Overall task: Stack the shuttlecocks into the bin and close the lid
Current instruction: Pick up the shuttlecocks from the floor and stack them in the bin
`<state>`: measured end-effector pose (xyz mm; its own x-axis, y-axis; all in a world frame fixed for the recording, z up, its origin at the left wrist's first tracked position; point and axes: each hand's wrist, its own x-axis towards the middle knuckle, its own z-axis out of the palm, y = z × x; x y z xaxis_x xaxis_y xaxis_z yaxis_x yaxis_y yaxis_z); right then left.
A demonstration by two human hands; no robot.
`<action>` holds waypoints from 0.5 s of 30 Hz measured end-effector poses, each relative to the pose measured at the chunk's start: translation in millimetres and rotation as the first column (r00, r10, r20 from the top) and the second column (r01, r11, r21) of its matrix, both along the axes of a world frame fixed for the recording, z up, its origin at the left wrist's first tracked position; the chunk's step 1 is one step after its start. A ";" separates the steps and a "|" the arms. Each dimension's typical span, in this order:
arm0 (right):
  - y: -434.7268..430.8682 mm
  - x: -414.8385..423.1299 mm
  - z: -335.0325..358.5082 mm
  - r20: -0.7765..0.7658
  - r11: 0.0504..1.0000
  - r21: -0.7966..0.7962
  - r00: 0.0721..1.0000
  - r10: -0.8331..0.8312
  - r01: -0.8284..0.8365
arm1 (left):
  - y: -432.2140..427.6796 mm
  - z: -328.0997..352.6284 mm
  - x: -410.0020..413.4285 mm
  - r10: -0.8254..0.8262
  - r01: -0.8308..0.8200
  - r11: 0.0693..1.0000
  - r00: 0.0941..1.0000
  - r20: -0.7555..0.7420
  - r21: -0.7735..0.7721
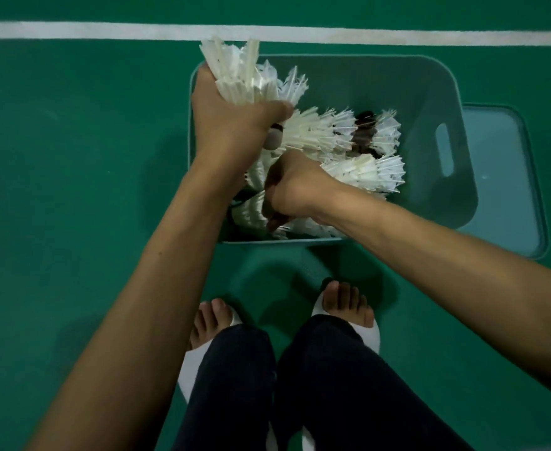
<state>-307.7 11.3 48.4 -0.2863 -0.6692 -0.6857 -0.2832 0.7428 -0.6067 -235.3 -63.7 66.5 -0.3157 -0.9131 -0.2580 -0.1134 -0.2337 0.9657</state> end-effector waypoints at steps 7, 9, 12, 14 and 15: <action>-11.1 -0.3 -7.0 -0.027 0.995 0.070 0.997 0.071 -0.069 | -8.1 -2.9 9.1 -0.041 0.041 0.999 0.999 0.011 -0.026; -9.5 -2.4 -7.9 -0.042 0.997 0.056 0.998 0.057 -0.054 | -8.6 -4.5 9.2 -0.046 0.046 0.999 0.999 -0.018 -0.022; -9.2 -2.7 -12.3 -0.021 0.993 0.109 0.998 0.051 -0.048 | -8.6 -5.0 9.4 -0.060 0.059 0.998 0.997 -0.038 -0.023; -10.5 -2.4 -16.1 -0.008 0.987 0.154 0.999 0.035 -0.033 | -6.7 -3.5 10.0 -0.073 0.073 0.997 0.997 -0.026 -0.028; -10.1 -1.9 -17.0 0.005 0.987 0.158 0.999 0.036 -0.036 | -5.3 -3.0 10.6 -0.082 0.081 0.996 0.996 -0.020 -0.030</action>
<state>-309.6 1.2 31.4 -0.2626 -0.5626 -0.7839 -0.3104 0.8185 -0.4835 -224.8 -68.9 63.5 -0.3947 -0.8911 -0.2241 -0.1106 -0.1960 0.9743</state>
